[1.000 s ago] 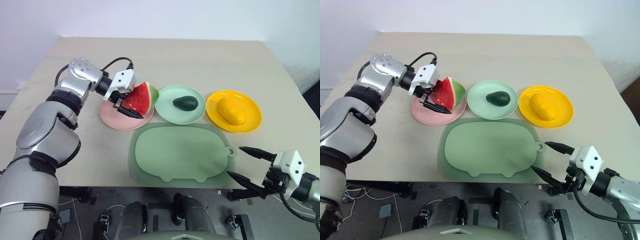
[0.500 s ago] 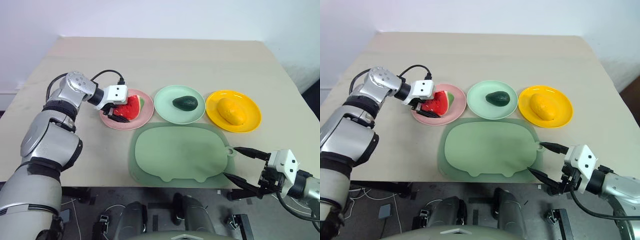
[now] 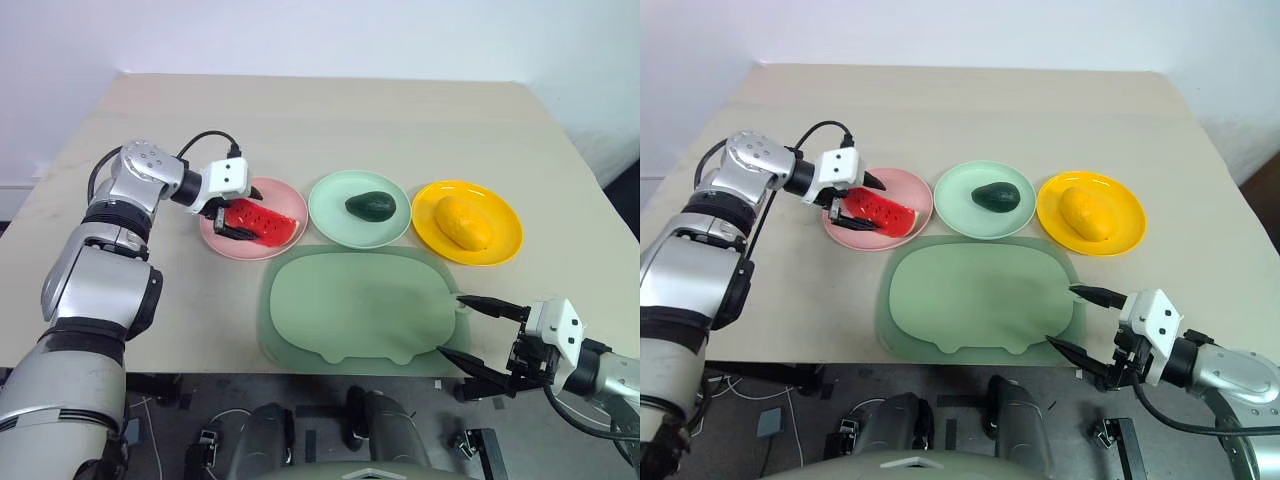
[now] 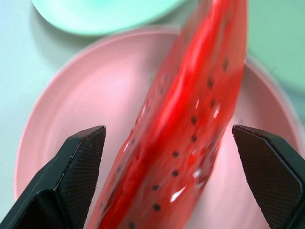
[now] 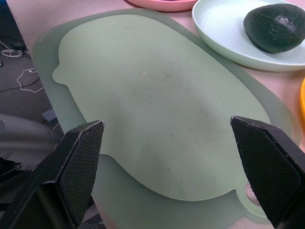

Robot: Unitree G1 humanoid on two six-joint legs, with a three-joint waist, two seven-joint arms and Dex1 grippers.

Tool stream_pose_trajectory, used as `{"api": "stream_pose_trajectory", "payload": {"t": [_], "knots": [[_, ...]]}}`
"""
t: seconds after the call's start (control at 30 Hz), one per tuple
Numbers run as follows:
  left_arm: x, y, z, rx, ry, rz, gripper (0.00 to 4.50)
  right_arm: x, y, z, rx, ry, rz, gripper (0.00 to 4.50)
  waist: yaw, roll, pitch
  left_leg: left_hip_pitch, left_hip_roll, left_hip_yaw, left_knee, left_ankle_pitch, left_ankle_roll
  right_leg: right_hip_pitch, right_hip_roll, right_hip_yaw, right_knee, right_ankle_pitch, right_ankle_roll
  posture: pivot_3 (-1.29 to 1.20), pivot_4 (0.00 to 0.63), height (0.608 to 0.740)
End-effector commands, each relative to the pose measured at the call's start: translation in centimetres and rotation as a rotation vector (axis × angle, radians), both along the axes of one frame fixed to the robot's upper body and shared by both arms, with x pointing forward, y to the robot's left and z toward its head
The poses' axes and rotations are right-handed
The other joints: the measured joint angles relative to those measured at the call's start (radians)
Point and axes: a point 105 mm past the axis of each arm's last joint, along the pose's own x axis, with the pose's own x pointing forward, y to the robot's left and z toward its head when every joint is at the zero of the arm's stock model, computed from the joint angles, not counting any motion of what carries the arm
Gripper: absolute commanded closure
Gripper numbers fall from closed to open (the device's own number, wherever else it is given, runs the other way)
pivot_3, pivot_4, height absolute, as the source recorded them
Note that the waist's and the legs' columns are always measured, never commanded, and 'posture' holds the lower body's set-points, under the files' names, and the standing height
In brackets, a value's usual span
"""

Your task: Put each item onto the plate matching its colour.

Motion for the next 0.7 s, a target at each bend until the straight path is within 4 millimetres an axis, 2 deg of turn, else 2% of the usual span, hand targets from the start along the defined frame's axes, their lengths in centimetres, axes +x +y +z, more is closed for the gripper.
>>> {"api": "stream_pose_trajectory", "payload": {"t": [0.03,0.2,0.3,0.43,0.53,0.63,0.7], "knots": [[-0.6,0.6,5.2,-0.124,-0.086,-0.048,0.04,0.2,-0.3,0.6,-0.001,-0.031,0.008,0.00,-0.001,0.000,0.000,0.000,0.000,0.000,0.000,0.000,0.000,0.000,0.000,0.000,0.000,0.000,0.000,0.00,0.150,0.733],[-1.4,3.0,8.6,-0.255,-0.165,-0.001,0.04,0.7,-0.9,0.8,0.000,-0.037,-0.002,0.00,-0.003,0.000,0.000,0.001,0.000,0.000,0.000,0.000,0.000,0.000,0.000,0.000,0.001,0.000,0.000,0.00,0.150,0.733],[-2.6,5.9,8.7,-0.387,-0.180,0.058,0.04,0.9,-1.8,1.0,-0.004,-0.042,-0.023,0.00,-0.005,0.002,-0.001,0.002,0.001,-0.001,0.000,0.000,0.000,0.000,0.000,0.001,0.002,0.000,0.000,0.00,0.150,0.733],[-5.5,10.3,5.0,-0.524,-0.149,0.156,0.04,1.7,-3.9,1.6,-0.021,-0.063,-0.097,0.00,-0.012,0.007,-0.004,0.004,0.002,0.001,-0.002,0.002,-0.003,0.000,0.000,0.003,0.002,0.000,0.000,0.00,0.150,0.733],[-8.3,11.7,2.3,-0.681,-0.142,0.207,0.04,2.0,-5.5,1.9,-0.024,-0.074,-0.152,0.00,-0.012,0.007,-0.004,0.004,0.003,0.001,-0.001,0.003,-0.005,0.000,0.000,0.003,0.003,0.000,0.000,0.00,0.150,0.733],[-11.6,12.2,-2.0,-0.724,-0.101,0.313,0.04,2.3,-7.1,2.3,-0.031,-0.083,-0.201,0.00,-0.003,0.007,-0.004,0.002,0.006,0.000,0.000,0.002,-0.004,0.000,0.000,0.002,0.002,0.000,0.000,0.00,0.150,0.733],[-13.2,12.4,-3.6,-0.745,-0.105,0.380,0.04,2.4,-7.9,2.5,-0.028,-0.087,-0.225,0.00,0.003,0.006,-0.004,0.003,0.005,0.000,0.000,0.001,-0.002,0.001,-0.001,0.002,0.002,0.000,0.000,0.00,0.150,0.733]]}}
